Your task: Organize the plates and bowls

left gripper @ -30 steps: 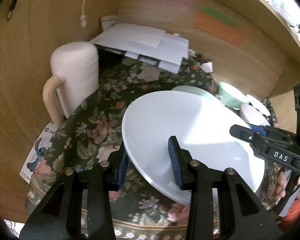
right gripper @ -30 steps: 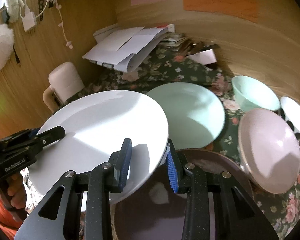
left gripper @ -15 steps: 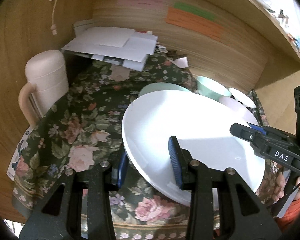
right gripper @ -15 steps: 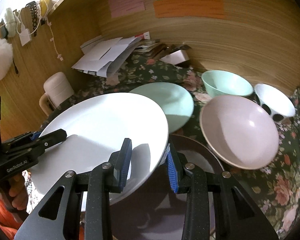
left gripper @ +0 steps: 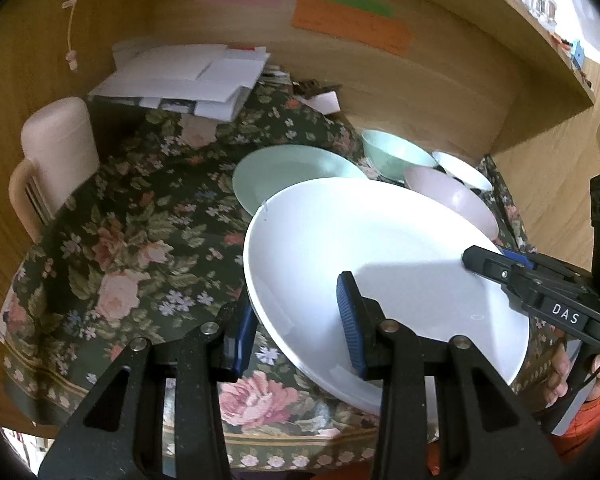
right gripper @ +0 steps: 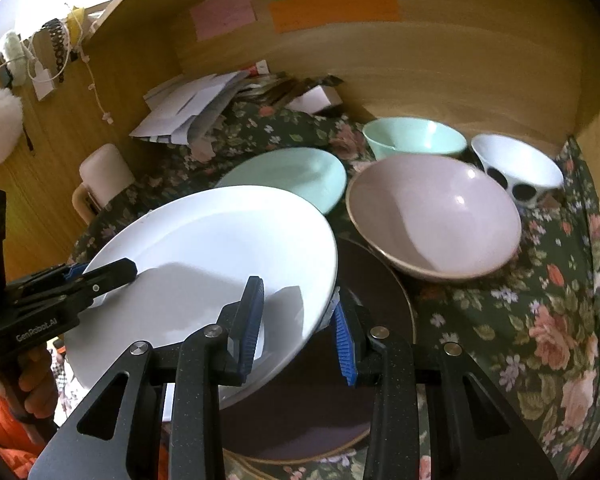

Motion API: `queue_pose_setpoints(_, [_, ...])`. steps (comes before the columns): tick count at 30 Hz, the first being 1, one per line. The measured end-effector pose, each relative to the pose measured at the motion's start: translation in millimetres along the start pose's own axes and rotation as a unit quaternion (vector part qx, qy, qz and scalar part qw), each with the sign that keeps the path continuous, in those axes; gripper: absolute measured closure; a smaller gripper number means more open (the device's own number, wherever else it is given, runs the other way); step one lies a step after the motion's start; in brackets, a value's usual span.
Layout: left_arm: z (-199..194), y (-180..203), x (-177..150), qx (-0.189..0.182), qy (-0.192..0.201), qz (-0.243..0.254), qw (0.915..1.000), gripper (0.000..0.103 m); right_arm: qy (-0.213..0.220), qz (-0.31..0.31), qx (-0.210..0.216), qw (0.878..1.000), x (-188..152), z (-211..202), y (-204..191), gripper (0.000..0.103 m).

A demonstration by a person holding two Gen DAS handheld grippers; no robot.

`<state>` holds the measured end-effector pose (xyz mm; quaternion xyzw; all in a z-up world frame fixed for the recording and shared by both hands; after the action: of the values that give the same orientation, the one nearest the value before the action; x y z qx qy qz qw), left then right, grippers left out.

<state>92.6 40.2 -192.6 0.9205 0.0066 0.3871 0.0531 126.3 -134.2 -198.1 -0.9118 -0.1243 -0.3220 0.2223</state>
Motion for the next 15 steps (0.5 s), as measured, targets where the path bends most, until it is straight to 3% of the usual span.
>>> queue_pose_setpoints(15, [23,21,-21,-0.005,-0.034,0.007,0.9994,0.064,-0.026,0.036,-0.002,0.999,-25,9,27,0.073])
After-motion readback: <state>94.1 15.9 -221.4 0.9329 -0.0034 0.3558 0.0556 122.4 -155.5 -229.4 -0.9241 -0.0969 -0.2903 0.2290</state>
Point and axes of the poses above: each gripper's, at about its wrist camera, not at the fingertips, and z roughly the way its jaws point, y to its right, x to its top, the point moved 9 cm from there along z, roughly the way its jaws point, and after that the axes turned 7 degrees about z, right-handed, at the moved point
